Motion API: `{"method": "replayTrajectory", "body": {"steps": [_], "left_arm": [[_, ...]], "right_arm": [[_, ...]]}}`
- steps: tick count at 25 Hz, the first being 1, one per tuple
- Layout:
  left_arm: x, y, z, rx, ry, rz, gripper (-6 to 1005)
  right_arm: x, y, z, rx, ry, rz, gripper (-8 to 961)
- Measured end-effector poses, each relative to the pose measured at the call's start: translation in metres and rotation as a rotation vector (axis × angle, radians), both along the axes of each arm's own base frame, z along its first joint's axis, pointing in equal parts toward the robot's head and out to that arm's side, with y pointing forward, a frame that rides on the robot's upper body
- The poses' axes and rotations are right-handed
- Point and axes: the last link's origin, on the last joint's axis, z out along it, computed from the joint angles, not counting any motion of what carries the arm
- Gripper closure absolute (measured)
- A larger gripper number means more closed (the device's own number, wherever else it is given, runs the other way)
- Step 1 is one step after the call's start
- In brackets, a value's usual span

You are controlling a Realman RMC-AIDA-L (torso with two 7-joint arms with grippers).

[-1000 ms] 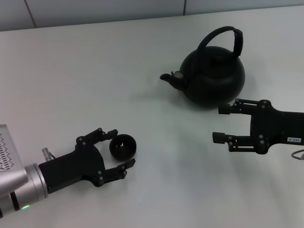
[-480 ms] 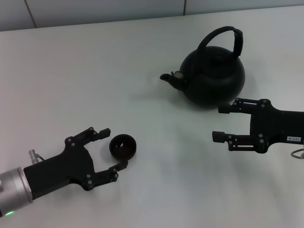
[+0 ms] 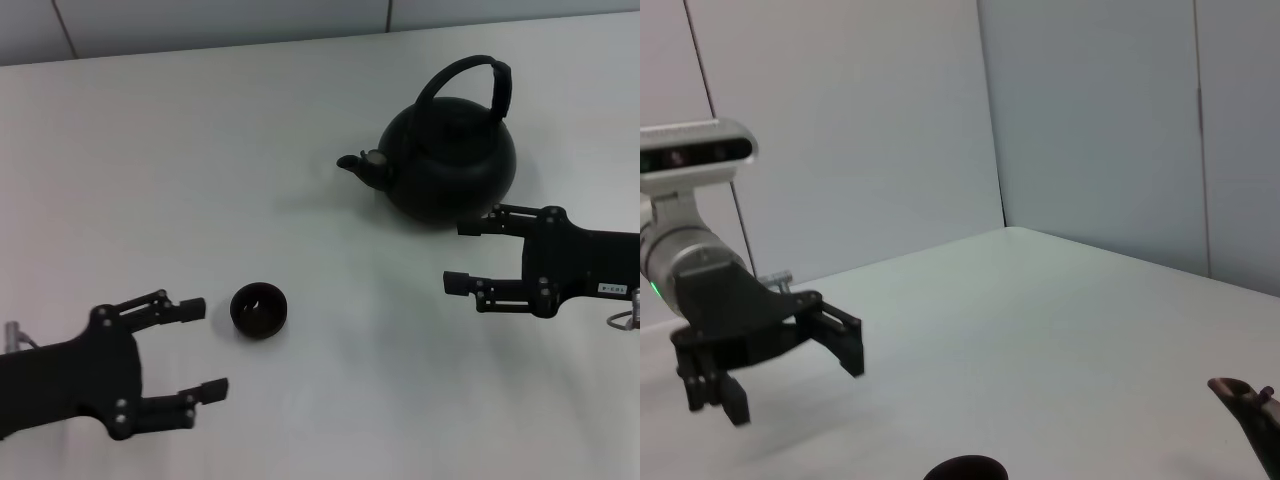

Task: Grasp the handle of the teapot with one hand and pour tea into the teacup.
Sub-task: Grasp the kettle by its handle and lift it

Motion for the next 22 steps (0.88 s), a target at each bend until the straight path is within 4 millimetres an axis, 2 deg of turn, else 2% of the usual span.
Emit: {"method": "replayTrajectory", "body": {"steps": [4, 9, 16, 20, 21, 22], "left_arm": [[-0.001, -0.001, 0.016, -0.012, 0.007, -0.024, 172], [-0.004, 0.003, 0.024, -0.028, 0.057, -0.013, 172], [-0.007, 0.006, 0.028, -0.014, 0.081, -0.010, 172], [-0.007, 0.005, 0.028, -0.018, 0.085, -0.013, 173], [-0.006, 0.005, 0.028, -0.022, 0.087, -0.016, 173], [-0.006, 0.005, 0.028, -0.022, 0.087, -0.016, 173]], "right_arm": [[0.001, 0.000, -0.001, 0.002, 0.008, -0.009, 193], [0.003, -0.002, -0.002, 0.003, 0.017, -0.021, 193], [0.003, -0.001, -0.004, 0.007, 0.029, -0.032, 193], [0.000, 0.000, 0.009, 0.121, 0.126, -0.046, 194], [0.001, 0.001, 0.019, 0.225, 0.190, -0.059, 194], [0.001, 0.001, 0.019, 0.225, 0.190, -0.059, 194]]}}
